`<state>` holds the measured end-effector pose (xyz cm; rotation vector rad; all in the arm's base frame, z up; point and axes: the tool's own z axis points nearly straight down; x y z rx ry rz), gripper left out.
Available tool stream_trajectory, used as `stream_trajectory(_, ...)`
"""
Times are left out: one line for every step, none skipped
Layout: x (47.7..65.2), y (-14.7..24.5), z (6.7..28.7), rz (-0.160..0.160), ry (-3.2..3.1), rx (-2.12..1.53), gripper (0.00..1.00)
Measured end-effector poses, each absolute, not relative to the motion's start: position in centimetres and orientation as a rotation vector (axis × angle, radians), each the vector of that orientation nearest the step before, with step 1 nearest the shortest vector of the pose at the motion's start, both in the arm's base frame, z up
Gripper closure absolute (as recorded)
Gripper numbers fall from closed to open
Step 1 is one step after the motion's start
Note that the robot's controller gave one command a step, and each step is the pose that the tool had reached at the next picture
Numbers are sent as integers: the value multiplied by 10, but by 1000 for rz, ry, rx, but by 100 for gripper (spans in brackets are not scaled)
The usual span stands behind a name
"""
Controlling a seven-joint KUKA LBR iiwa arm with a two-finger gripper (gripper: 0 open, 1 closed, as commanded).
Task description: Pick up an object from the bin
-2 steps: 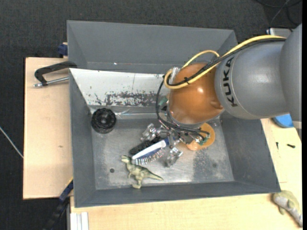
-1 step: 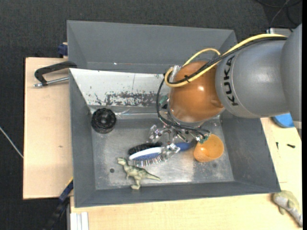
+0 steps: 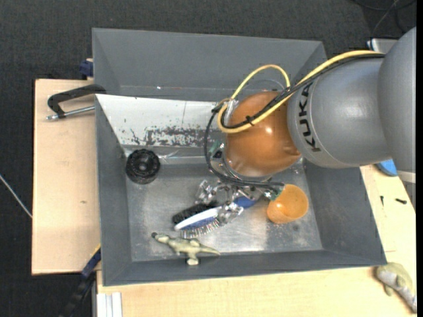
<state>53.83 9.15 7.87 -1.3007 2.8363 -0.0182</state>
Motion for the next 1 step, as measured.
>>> stream_trajectory(559, 88, 215, -4, 2814, -1364, 100)
